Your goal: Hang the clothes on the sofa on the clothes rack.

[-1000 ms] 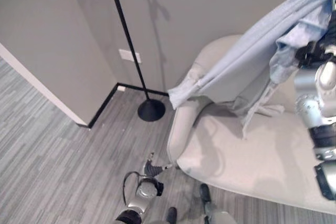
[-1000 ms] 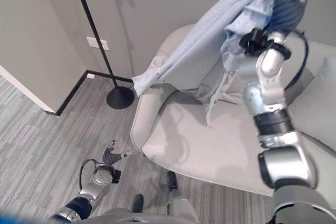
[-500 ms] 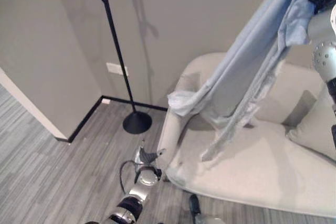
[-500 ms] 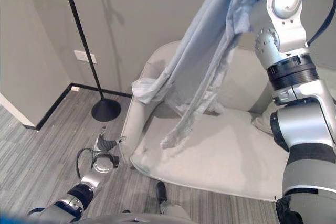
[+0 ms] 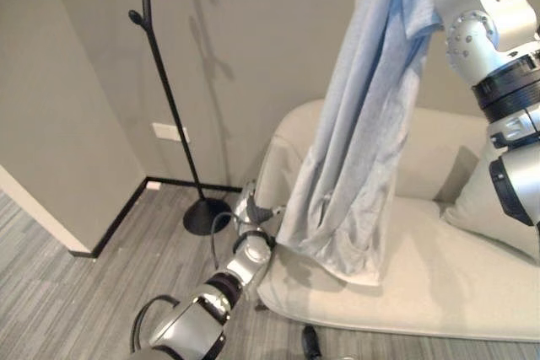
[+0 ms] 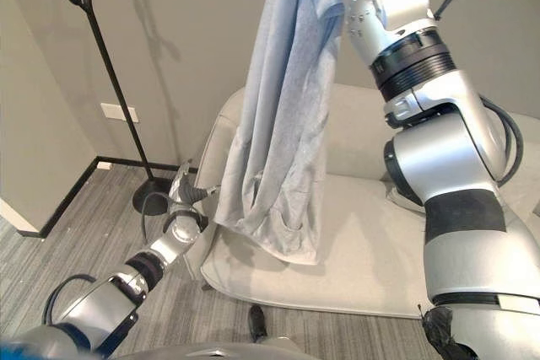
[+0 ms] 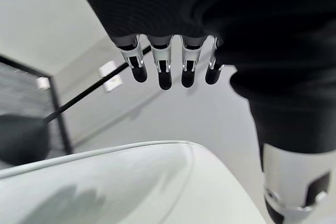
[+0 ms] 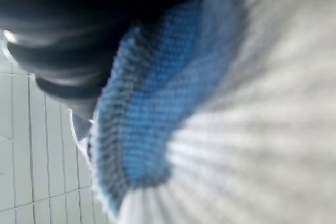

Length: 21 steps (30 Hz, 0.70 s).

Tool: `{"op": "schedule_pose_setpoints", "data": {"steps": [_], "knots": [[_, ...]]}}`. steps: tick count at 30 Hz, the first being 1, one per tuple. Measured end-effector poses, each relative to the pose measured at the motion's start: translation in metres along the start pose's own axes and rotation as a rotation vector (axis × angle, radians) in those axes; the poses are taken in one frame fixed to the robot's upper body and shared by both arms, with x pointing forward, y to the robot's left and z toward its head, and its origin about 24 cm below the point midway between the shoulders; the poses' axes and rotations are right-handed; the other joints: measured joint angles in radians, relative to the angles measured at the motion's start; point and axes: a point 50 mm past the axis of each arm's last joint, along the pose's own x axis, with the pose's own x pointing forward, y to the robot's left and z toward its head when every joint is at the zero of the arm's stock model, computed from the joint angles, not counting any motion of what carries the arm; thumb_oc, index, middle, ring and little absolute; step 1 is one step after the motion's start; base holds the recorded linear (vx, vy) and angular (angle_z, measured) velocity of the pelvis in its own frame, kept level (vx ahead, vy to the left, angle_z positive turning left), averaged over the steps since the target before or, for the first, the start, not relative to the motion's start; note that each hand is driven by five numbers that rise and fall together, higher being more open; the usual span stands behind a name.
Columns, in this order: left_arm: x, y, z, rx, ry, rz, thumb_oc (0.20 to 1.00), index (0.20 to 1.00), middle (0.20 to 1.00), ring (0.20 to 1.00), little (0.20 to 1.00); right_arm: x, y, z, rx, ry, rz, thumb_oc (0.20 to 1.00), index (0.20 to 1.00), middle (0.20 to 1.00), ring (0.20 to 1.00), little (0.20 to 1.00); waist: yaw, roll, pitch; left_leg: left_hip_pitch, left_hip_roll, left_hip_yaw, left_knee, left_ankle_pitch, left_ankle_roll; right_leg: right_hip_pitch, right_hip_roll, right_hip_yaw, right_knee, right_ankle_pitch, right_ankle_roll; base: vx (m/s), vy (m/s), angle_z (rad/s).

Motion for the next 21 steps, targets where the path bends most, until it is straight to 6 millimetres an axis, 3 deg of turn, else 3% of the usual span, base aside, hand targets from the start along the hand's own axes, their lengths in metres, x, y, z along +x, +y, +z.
{"op": "schedule_pose_setpoints", "data": {"steps": [6,9,15,21], "knots": [[-0.003,-0.015,0.014,0.006,-0.017,-0.038,1.000,1.000,1.000,1.000,1.000,-0.004,0.014,0.004,0.023,-0.009,0.044,0.200,0.200,0.200,0.200,0.200,-0.033,0.000,-0.013,0.003,-0.001,0.016,0.001,-0.007,0.005,-0.004,0.002,0.004,-0.003,0.000,0.000,0.02,0.004,-0.10],[-0.005,-0.018,0.010,0.038,0.003,-0.053,1.000,1.000,1.000,1.000,1.000,-0.009,0.024,0.008,0.040,-0.025,0.096,0.200,0.200,0.200,0.200,0.200,-0.050,0.002,-0.015,0.004,-0.001,0.029,0.001,-0.008,0.005,-0.006,0.004,0.017,-0.004,-0.001,0.001,0.02,0.000,-0.13],[-0.005,-0.023,0.009,0.076,0.048,-0.072,1.000,1.000,1.000,1.000,1.000,-0.027,0.052,0.034,0.119,-0.110,0.277,0.200,0.200,0.200,0.200,0.200,-0.102,0.000,-0.019,0.004,-0.005,0.058,-0.001,-0.011,0.008,-0.016,0.013,0.052,-0.008,-0.001,0.001,0.01,-0.006,-0.15],[0.008,-0.019,0.025,0.076,0.050,-0.062,1.000,1.000,1.000,1.000,1.000,-0.044,0.069,0.050,0.153,-0.173,0.415,0.200,0.200,0.200,0.200,0.200,-0.166,-0.002,-0.023,0.014,-0.006,0.108,-0.004,-0.018,0.010,-0.024,0.025,0.090,-0.012,0.000,0.003,0.01,-0.005,-0.24]]}}
